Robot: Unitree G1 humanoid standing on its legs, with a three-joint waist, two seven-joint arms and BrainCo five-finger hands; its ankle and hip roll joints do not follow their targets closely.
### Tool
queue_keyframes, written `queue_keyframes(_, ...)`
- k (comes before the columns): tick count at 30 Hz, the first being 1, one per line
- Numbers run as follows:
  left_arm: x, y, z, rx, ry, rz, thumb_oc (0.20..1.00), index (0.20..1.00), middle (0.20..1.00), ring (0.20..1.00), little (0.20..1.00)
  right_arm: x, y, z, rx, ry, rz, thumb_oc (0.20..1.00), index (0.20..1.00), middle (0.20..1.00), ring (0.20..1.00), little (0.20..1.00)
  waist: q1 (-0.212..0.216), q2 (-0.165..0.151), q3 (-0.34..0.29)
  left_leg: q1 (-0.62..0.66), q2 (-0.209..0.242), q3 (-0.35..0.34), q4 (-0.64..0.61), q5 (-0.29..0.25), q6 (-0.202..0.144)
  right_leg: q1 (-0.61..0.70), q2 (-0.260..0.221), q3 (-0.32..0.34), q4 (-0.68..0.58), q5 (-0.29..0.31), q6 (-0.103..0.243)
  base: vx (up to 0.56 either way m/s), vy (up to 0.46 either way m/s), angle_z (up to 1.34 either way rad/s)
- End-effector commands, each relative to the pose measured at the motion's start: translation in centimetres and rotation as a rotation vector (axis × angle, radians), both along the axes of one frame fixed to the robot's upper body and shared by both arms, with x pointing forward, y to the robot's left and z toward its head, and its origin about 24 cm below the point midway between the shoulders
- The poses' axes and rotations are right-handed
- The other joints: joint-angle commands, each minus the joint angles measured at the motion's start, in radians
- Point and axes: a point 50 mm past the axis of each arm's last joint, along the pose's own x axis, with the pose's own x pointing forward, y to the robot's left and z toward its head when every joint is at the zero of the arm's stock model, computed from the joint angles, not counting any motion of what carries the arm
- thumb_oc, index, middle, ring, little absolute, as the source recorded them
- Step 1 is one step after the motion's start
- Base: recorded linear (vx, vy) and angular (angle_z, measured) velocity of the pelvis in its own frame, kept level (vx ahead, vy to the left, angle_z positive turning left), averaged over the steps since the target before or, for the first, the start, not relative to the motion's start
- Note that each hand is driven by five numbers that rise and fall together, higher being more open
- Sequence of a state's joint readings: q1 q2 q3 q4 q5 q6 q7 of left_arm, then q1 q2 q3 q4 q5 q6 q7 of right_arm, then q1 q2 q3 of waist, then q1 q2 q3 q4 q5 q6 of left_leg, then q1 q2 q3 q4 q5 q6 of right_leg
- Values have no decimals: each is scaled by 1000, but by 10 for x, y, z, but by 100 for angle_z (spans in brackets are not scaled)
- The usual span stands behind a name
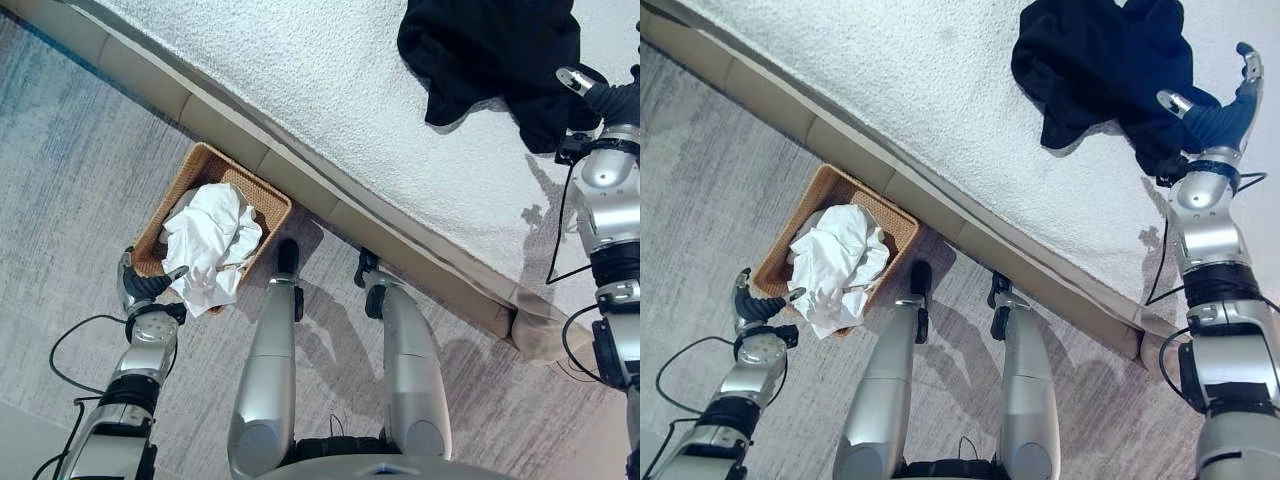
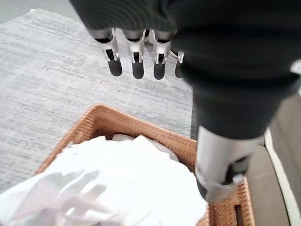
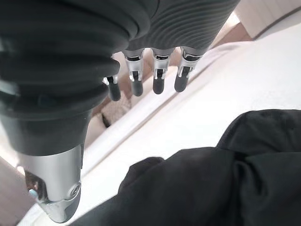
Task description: Pick up clothes into the bucket
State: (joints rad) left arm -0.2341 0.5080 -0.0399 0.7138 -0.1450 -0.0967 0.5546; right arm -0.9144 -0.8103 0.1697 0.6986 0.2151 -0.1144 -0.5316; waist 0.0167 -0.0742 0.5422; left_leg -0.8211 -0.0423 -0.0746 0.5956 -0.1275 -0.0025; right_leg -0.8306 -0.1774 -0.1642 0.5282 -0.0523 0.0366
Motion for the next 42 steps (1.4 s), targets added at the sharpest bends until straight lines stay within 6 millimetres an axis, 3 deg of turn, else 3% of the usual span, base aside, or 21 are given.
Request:
queue_keyframes(1, -10, -8, -5, -114, -88, -26, 1000, 1000, 1000, 1000, 1000, -13, -20, 40, -134, -47, -86, 1000, 1000, 1000, 1000, 1000, 31, 39, -22, 14, -25, -45, -25, -17, -30, 61, -57, 30, 45, -98, 69, 7, -60, 3)
queue_keyframes(6, -3, -30, -6, -109, -94, -140, 1000, 1000, 1000, 1000, 1000, -9, -18, 54, -211, -5, -91, 1000, 1000, 1000, 1000, 1000, 44, 56, -22, 4, -35, -58, -54, 5, -37, 39, -64, 28, 56, -102, 64, 3, -69, 12)
queue_keyframes(9, 1, -52, -12, -150, -74, -245, 1000, 1000, 1000, 1000, 1000, -1, -25, 60, -270, 137, -119, 1000, 1000, 1000, 1000, 1000, 59, 67, -22, -6, -36, -72, -95, 34, -47, 18, -70, 12, 58, -98, 61, -11, -100, 15)
queue_keyframes(14, 7, -75, -6, -172, -75, -415, 1000, 1000, 1000, 1000, 1000, 7, -42, 55, -450, 489, -239, 1000, 1000, 1000, 1000, 1000, 82, 82, -22, -20, -35, -92, -154, 80, -58, -4, -73, -12, 47, -89, 59, -15, -85, 19)
queue_keyframes(17, 15, -96, -5, -212, -84, -481, 1000, 1000, 1000, 1000, 1000, 14, -39, 33, -432, 561, -240, 1000, 1000, 1000, 1000, 1000, 77, 95, -22, -19, -34, -108, -192, 106, -60, -12, -72, -19, 37, -86, 62, -3, -63, 17)
queue_keyframes(19, 17, -98, -4, -213, -89, -494, 1000, 1000, 1000, 1000, 1000, 16, -38, 26, -433, 577, -233, 1000, 1000, 1000, 1000, 1000, 78, 97, -22, -15, -34, -110, -200, 110, -60, -11, -72, -20, 36, -87, 63, -4, -32, 8)
queue_keyframes(20, 19, -100, 0, -203, -97, -513, 1000, 1000, 1000, 1000, 1000, 18, -37, 20, -444, 614, -218, 896, 896, 896, 896, 896, 77, 99, -22, -12, -35, -112, -208, 113, -60, -13, -71, -21, 37, -89, 63, -7, -31, 4)
queue_keyframes(21, 20, -101, 1, -196, -97, -526, 1000, 1000, 1000, 1000, 1000, 20, -35, 17, -461, 637, -208, 529, 529, 529, 529, 529, 76, 100, -22, -8, -35, -113, -216, 116, -61, -12, -72, -23, 36, -90, 64, -9, -33, 2)
queue_keyframes(22, 21, -102, 3, -189, -103, -538, 1000, 1000, 1000, 1000, 1000, 22, -29, 18, -505, 648, -200, 470, 470, 470, 470, 470, 76, 100, -22, -4, -34, -114, -221, 118, -62, -9, -73, -24, 35, -91, 65, -9, -33, 2)
queue_keyframes(23, 22, -103, 4, -194, -113, -540, 1000, 1000, 1000, 1000, 1000, 23, -27, 19, -495, 626, -193, 200, 200, 200, 200, 200, 73, 101, -22, -1, -34, -114, -226, 120, -62, -7, -75, -26, 35, -91, 66, 0, 0, 0)
queue_keyframes(27, 27, -105, 12, -199, -157, -529, 1000, 1000, 1000, 1000, 1000, 22, -26, 17, -446, 544, -187, 200, 200, 200, 200, 200, 64, 104, -22, 16, -35, -114, -232, 120, -63, 2, -79, -24, 35, -91, 69, -8, -7, 3)
queue_keyframes(34, 30, -103, 32, -194, -266, -520, 1000, 1000, 1000, 1000, 1000, 21, 4, 43, -471, 276, -114, 200, 200, 200, 200, 200, 48, 93, -22, 50, -30, -96, -221, 104, -65, 37, -73, -10, 27, -91, 74, -12, 5, 0)
queue_keyframes(35, 33, -105, 44, -190, -322, -542, 1000, 1000, 1000, 1000, 1000, 15, 22, 60, -535, 157, -74, 200, 200, 200, 200, 200, 37, 86, -22, 48, -26, -87, -223, 128, -63, 39, -70, -11, 9, -56, 68, -83, 42, 0)
queue_keyframes(39, 40, -112, 69, -184, -411, -619, 1000, 1000, 1000, 1000, 1000, 4, 49, 68, -513, -28, 41, 200, 200, 200, 200, 200, 14, 69, -22, 120, -16, -68, -201, 98, -62, 108, -61, 6, -1, -56, 70, -19, 34, -10)
queue_keyframes(42, 45, -117, 94, -171, -486, -701, 1000, 1000, 1000, 1000, 1000, -5, 70, 57, -421, -133, 204, 200, 200, 200, 200, 200, -1, 49, -22, 198, -6, -47, -182, 69, -56, 186, -47, 27, -12, -59, 71, 30, 42, -18)
